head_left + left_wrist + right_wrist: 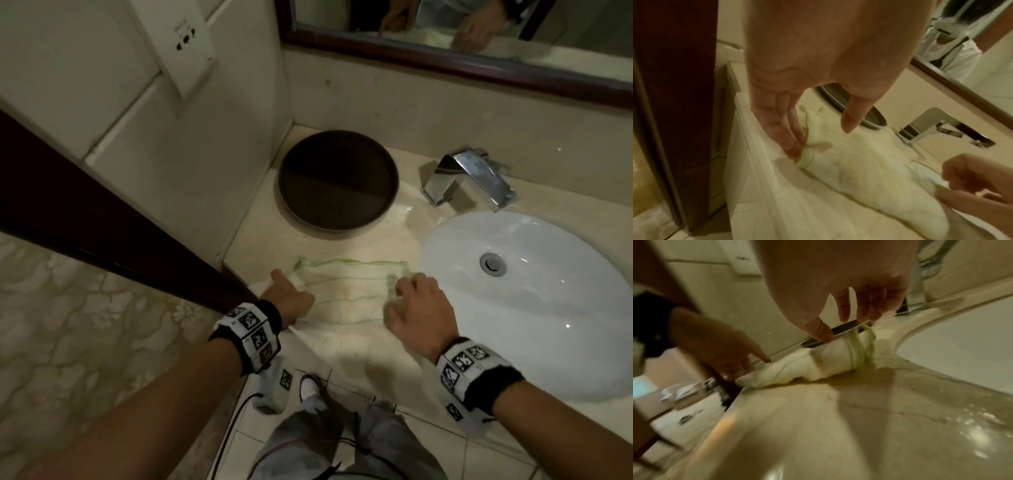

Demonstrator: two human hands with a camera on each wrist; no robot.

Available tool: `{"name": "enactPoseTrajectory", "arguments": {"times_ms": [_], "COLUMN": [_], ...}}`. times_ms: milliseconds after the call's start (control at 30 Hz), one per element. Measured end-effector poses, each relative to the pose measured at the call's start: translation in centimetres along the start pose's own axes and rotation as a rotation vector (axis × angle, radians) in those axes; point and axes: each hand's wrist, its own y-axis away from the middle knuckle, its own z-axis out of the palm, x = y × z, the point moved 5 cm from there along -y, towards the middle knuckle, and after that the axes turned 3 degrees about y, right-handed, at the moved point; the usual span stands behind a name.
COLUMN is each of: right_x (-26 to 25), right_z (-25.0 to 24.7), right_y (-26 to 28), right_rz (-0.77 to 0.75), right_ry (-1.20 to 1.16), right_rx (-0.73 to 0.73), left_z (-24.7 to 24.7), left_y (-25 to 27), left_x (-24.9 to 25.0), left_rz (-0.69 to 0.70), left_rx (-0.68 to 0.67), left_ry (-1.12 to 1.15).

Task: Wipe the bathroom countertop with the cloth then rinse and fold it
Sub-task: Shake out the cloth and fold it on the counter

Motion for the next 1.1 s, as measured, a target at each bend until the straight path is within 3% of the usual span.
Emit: {"name": "enactPoseTrajectory", "arguments": {"times_ms": [100,267,433,567,700,867,1000,1100], "right_x": [-0.7,-0.3,-0.4,0.6,1.2,1.6,1.2,1.0], "right_z": [1.5,1.9,1.8,1.3,1.6,1.3,1.5,2.6], "right_y": [1.3,2.0,2.8,2.7,2.7,3.9,5.8,7.1], "right_rz": [-0.091,-0.018,0.14,0.4,0.443,0.529,0.458,0.466], "right_ry": [0.107,0.073,-0.069,-0.263,-0.312,-0.505,-0.493,-0.444], "right_rx": [-0.124,-0.259,-0.242,-0.27,-0.337,-0.164,-0.044,-0.133], "left_z": [0.2,-1.2,-0.7,0.0,-0.2,-1.0,-1.4,-1.1], "left_y": [0.1,0.3,-0.1,-0.2,0.2,0.4,-0.3,-1.4], "left_x": [-0.5,1.5,1.0,-0.3,1.0,3.5,3.9,2.4], "left_rz": [0.001,0.115,0.046,-0.046,0.004,0.239,0.443,0.415], "left_rx": [0.009,0.141,0.086,-0.005,-0.11,-0.125,-0.034,0.049], "left_ry": [-0.039,0.309,0.417,0.477,0.42,0.335,0.157,-0.011]}}
